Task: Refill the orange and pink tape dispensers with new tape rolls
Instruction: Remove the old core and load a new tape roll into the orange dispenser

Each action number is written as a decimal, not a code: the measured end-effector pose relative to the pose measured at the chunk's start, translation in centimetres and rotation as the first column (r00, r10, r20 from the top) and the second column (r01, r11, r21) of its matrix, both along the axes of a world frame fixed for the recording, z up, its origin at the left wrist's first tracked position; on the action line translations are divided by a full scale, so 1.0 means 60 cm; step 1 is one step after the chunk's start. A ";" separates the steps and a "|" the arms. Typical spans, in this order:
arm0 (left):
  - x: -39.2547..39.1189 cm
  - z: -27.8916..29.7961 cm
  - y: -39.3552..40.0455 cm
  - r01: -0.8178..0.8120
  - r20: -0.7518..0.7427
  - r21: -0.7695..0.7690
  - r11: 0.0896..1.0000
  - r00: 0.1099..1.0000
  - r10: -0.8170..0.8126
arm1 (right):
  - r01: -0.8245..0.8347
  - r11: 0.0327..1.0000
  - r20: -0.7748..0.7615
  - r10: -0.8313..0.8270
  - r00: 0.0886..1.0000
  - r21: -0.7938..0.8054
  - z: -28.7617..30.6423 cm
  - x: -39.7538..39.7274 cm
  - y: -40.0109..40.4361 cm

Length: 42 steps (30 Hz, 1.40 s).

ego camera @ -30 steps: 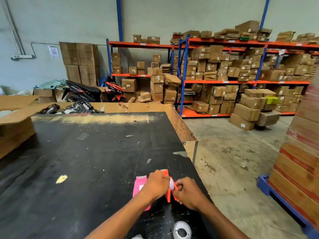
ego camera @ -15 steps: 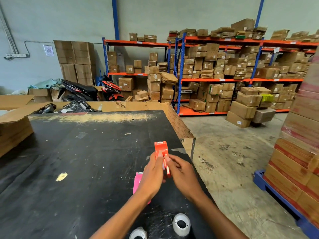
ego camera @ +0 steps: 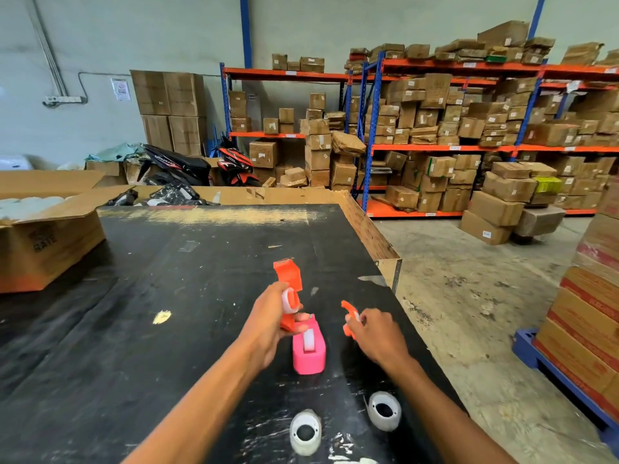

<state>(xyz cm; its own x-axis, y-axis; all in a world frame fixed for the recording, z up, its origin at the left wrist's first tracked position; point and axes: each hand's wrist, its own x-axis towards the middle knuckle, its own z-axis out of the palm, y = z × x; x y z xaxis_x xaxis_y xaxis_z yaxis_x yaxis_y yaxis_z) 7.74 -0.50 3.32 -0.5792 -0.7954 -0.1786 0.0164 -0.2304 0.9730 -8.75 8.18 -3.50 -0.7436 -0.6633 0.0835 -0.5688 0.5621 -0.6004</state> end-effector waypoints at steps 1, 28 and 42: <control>0.006 -0.001 0.007 0.008 -0.025 0.046 0.999 1.000 -0.006 | 0.009 0.997 -0.072 -0.004 0.997 0.077 -0.007 0.008 -0.006; -0.056 -0.046 0.151 0.421 -0.125 0.157 0.893 0.906 -0.405 | -0.180 0.837 0.240 0.343 0.908 -0.516 0.069 0.070 0.195; 0.008 -0.070 0.106 0.340 -0.122 0.084 0.937 0.936 -0.329 | -0.156 0.885 -0.131 0.234 0.963 0.438 0.032 0.058 0.238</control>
<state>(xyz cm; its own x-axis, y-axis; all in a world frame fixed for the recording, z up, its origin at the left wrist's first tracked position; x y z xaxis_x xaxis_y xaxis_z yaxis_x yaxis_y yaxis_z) 8.19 5.87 -0.91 -0.8284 -0.5330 -0.1723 0.0218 -0.3380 0.9409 -5.27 22.48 -1.57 -0.5948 -0.7950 -0.1190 -0.7668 0.6056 -0.2128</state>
